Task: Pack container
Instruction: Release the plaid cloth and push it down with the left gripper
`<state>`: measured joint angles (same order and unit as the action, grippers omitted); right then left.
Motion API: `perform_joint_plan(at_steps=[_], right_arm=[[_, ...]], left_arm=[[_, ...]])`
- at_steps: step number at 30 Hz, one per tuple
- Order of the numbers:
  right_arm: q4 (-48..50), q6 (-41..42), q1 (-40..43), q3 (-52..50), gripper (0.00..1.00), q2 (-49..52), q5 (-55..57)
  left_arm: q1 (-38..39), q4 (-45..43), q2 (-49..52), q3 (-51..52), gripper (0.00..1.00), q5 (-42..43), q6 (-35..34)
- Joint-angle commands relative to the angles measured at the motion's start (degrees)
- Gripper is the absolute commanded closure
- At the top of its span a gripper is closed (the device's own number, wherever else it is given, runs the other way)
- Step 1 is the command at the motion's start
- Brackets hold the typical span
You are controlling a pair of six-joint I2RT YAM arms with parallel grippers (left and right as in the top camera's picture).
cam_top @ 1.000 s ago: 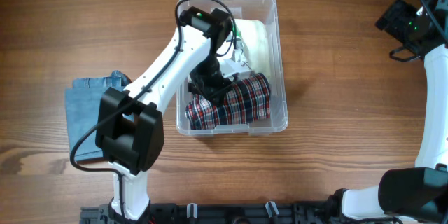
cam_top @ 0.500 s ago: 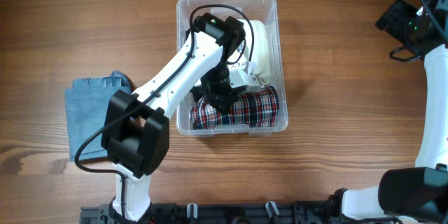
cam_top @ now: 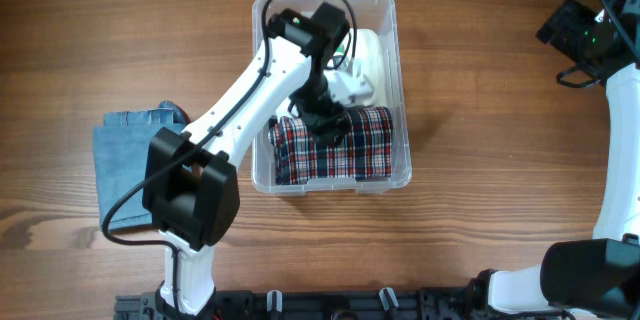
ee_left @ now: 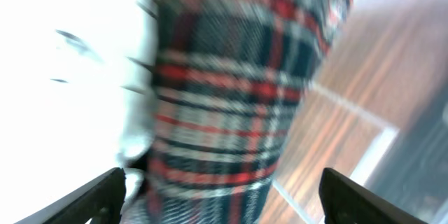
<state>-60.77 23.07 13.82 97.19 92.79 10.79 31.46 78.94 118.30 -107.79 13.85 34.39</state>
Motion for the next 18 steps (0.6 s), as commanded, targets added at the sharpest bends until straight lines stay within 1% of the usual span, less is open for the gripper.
perform_joint_plan(at_steps=[1, 3, 6, 10, 11, 12, 13, 16, 18], right_arm=[[0.1, -0.4, 0.3, -0.2, 0.00, 0.6, 1.2], [0.1, -0.5, 0.3, -0.2, 0.00, 0.6, 1.2], [0.1, -0.4, 0.3, -0.2, 0.00, 0.6, 1.2], [0.1, -0.4, 0.3, -0.2, 0.00, 0.6, 1.2], [0.1, -0.4, 0.3, -0.2, 0.00, 0.6, 1.2], [0.1, -0.5, 0.3, -0.2, 0.00, 0.6, 1.2], [0.1, -0.5, 0.3, -0.2, 0.00, 0.6, 1.2], [0.1, -0.5, 0.3, -0.2, 0.00, 0.6, 1.2], [0.1, -0.4, 0.3, -0.2, 0.00, 0.6, 1.2]], left_arm=[[-0.2, -0.3, -0.2, -9.6, 0.11, -2.1, -12.3], [-0.2, -0.4, -0.5, -12.4, 0.11, -2.2, -16.9], [-0.2, -0.3, -0.7, -15.1, 0.16, -2.2, -24.7], [-0.2, 2.8, -0.4, -15.1, 0.29, -2.8, -30.7], [-0.2, 3.7, -0.4, -15.1, 0.34, -2.9, -32.0], [-0.2, 4.8, -0.4, -15.1, 0.39, -3.1, -33.5], [-0.1, 5.8, -0.4, -15.1, 0.47, -3.0, -34.8], [-0.1, 9.1, -0.4, -15.0, 0.79, -3.1, -40.2], [-0.1, 11.1, -0.4, -14.7, 0.90, -3.1, -41.5]])
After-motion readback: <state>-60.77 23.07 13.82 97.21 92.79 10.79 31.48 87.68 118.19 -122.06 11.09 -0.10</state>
